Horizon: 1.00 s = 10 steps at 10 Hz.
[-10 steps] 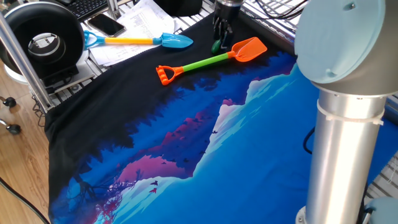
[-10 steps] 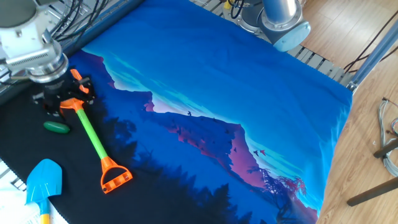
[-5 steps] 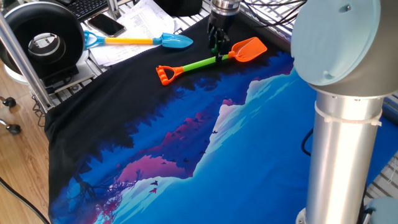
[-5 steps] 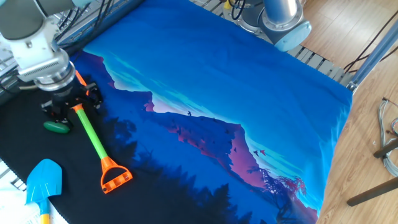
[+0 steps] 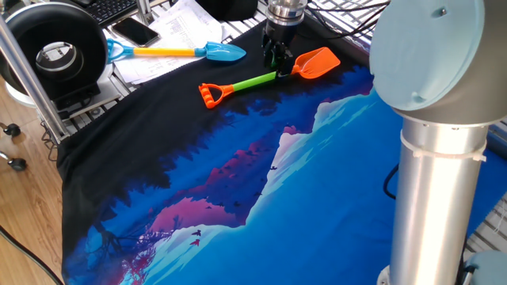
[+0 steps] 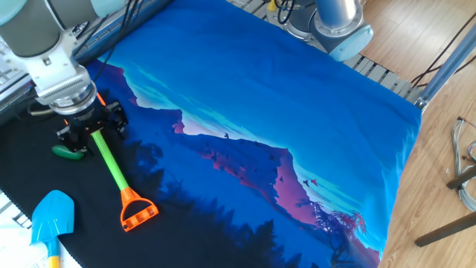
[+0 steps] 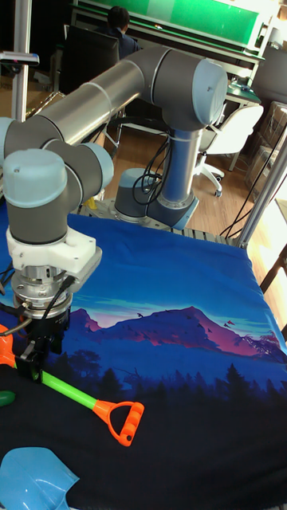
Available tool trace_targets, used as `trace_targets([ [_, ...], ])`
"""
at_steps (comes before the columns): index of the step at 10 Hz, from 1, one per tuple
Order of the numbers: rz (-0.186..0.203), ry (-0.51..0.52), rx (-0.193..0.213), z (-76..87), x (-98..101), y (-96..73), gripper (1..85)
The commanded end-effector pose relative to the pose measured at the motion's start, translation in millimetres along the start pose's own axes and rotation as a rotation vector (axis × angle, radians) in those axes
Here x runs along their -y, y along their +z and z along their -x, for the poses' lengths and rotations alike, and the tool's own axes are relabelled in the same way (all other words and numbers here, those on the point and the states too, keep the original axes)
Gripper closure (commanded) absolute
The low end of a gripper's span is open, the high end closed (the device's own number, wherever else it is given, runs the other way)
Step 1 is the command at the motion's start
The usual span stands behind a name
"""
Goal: Use a shovel to scoop up an object
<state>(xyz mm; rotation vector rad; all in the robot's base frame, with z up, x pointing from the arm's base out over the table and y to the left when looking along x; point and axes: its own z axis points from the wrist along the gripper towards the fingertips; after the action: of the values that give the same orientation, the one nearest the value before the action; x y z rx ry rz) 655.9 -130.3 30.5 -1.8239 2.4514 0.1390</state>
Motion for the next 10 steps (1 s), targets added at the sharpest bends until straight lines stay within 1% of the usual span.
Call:
trace_targets([
  [1,-0.016,-0.054,-0.008,-1.9,5.7,3.4,21.3],
  [2,-0.010,-0.066,-0.005,-0.8,6.8,7.6,20.7],
  [3,-0.003,-0.077,0.010,3.9,7.7,12.8,19.7],
  [5,0.003,-0.072,0.025,8.2,7.7,16.4,19.3],
  [7,0.010,-0.056,0.050,16.6,7.7,19.8,20.0],
  [8,0.011,-0.048,0.056,19.5,7.8,20.8,21.0],
  [9,0.011,-0.039,0.058,22.8,8.4,20.9,21.0],
  [10,0.001,-0.033,0.040,21.8,10.7,20.1,21.3],
])
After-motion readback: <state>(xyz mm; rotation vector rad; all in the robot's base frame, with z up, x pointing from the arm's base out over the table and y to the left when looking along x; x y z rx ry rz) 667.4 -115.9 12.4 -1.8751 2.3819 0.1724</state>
